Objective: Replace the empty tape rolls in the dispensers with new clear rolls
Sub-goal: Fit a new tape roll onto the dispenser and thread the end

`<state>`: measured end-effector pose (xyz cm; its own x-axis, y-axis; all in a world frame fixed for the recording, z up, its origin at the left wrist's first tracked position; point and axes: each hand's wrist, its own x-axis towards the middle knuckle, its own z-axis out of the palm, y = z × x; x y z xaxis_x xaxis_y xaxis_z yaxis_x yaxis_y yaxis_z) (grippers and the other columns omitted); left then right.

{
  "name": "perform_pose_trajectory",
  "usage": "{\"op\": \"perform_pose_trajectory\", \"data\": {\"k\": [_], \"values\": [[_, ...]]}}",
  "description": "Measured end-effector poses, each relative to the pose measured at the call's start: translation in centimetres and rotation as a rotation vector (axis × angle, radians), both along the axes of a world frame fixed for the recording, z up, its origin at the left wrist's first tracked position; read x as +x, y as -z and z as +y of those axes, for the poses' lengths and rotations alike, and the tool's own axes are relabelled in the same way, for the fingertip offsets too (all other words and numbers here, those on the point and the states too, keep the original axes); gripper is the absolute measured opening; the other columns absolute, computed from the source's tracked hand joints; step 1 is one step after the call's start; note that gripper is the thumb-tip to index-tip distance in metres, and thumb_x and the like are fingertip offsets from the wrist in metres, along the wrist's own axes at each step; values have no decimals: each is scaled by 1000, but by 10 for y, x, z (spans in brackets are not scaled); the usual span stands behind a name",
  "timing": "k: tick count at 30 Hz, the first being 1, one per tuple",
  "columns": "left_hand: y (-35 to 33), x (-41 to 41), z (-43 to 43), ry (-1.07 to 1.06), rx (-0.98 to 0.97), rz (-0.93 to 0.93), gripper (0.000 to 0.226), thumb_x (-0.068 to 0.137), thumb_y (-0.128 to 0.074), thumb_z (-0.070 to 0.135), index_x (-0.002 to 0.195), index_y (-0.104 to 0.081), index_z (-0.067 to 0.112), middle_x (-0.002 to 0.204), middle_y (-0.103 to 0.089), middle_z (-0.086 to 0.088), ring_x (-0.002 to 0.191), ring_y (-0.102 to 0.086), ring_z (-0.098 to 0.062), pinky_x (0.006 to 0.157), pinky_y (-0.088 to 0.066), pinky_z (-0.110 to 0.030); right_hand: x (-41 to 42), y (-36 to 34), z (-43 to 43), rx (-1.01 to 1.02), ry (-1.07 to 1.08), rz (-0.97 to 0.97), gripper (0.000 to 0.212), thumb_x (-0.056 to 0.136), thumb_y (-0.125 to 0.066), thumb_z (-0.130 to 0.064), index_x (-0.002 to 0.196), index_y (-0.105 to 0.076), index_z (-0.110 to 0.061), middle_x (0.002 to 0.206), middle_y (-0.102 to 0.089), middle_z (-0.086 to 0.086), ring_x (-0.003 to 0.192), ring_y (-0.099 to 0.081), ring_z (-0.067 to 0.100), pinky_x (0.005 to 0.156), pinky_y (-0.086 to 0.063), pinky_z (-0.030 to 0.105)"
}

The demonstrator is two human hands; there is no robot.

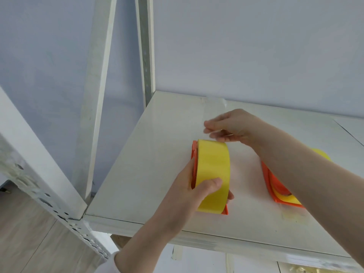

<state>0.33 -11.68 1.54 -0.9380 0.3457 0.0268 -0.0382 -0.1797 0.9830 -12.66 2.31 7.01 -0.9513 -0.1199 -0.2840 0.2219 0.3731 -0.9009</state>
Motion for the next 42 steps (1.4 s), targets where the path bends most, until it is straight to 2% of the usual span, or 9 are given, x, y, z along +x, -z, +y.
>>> {"op": "perform_pose_trajectory", "data": {"k": [6,10,13,17,25,30,34,38,42], "values": [[-4,1,1,4,-84,-12,51,67,-52,59,88,-58,13,67,-72,1,63,-68,-10,59,-50,-16,-38,-31,-2,-317,265,-168,22,91,-53,-20,71,-55,-12,42,-63,-3,37,-57,6,41,-48,14],[-4,0,3,-22,-54,-51,40,73,-56,49,88,-58,13,66,-72,0,64,-68,-11,61,-50,-19,-25,-46,12,-456,214,-263,30,89,-46,-29,86,-64,-5,76,-74,6,78,-67,22,73,-53,30],[-4,1,3,-16,-59,-52,37,75,-52,45,89,-58,11,66,-71,1,65,-67,-10,60,-50,-18,-16,-46,22,-606,261,-301,39,82,-45,-31,98,-65,-1,91,-75,11,89,-69,29,91,-46,39],[-4,2,3,-7,-56,-67,41,75,-51,45,91,-59,8,68,-72,1,66,-68,-10,61,-50,-17,-8,-47,30,-706,226,-347,53,77,-50,-43,109,-59,-2,100,-72,11,100,-65,36,88,-46,43],[-14,1,-1,55,-22,-131,49,75,-51,43,102,-62,3,81,-75,-5,73,-70,-17,66,-57,-26,12,-18,-1,-2,29,22,18,82,-66,-17,96,-67,-6,81,-66,1,70,-60,7,58,-52,16],[-17,2,-2,27,-121,-127,53,74,-48,55,88,-62,5,67,-73,-4,63,-69,-16,59,-52,-21,2,-21,-5,-71,112,-78,17,87,-59,-25,76,-62,-12,79,-66,0,68,-60,12,62,-51,21],[-19,2,-1,28,-54,-174,56,74,-61,53,96,-62,2,71,-73,-6,64,-69,-16,58,-54,-22,5,-22,5,-326,154,-213,34,83,-59,-42,85,-64,-8,81,-69,5,73,-66,19,56,-58,24],[-18,1,1,22,-40,-170,53,74,-55,48,96,-61,0,70,-73,-8,62,-69,-17,58,-54,-23,15,-15,10,5,0,-95,18,78,-69,-29,87,-66,-15,87,-71,1,71,-63,10,56,-49,16],[-14,5,0,25,-50,-126,41,74,-54,39,94,-60,5,71,-73,-6,65,-69,-16,59,-54,-21,14,-5,0,-16,134,32,7,82,-65,-14,77,-61,-13,75,-65,0,59,-55,8,49,-42,14]]}}
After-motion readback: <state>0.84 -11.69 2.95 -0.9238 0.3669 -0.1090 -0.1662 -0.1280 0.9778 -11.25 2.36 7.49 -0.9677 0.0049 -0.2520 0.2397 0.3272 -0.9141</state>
